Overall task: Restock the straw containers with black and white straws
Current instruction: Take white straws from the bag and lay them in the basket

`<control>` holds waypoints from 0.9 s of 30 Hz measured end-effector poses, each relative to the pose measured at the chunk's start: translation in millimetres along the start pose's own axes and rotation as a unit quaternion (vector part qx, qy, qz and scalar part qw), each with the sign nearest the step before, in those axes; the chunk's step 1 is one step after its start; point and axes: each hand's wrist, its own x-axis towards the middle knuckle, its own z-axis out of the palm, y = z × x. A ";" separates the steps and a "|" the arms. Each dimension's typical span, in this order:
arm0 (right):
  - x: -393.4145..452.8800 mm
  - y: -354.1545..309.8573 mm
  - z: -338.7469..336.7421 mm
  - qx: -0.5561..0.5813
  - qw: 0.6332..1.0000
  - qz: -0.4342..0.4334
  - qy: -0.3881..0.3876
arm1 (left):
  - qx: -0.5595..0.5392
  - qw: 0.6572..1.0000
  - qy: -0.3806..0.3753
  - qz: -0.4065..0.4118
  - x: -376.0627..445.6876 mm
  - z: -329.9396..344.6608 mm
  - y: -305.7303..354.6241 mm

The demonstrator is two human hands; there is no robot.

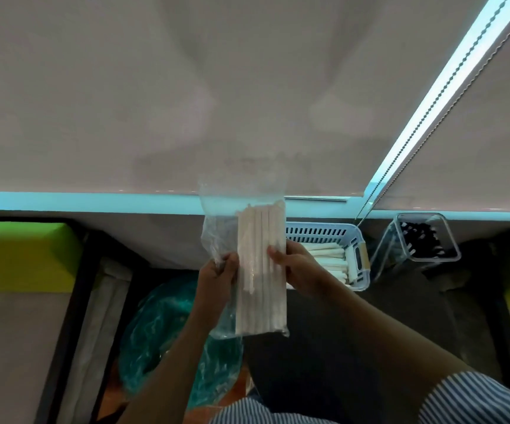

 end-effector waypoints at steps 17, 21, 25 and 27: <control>-59.6 -31.6 -16.2 -0.321 0.935 -0.095 0.117 | 0.045 0.997 -0.043 0.045 -44.6 34.5 6.6; -77.7 -71.4 -15.8 -0.270 0.925 -0.213 0.161 | 0.051 0.997 -0.033 0.044 -50.3 34.6 9.8; -83.2 -118.7 -0.2 -0.313 0.822 -0.415 0.232 | 0.087 0.994 -0.040 0.054 -52.6 35.1 14.5; -82.1 -138.4 10.6 -0.363 0.764 -0.481 0.230 | 0.101 0.992 -0.048 0.063 -54.1 35.0 16.2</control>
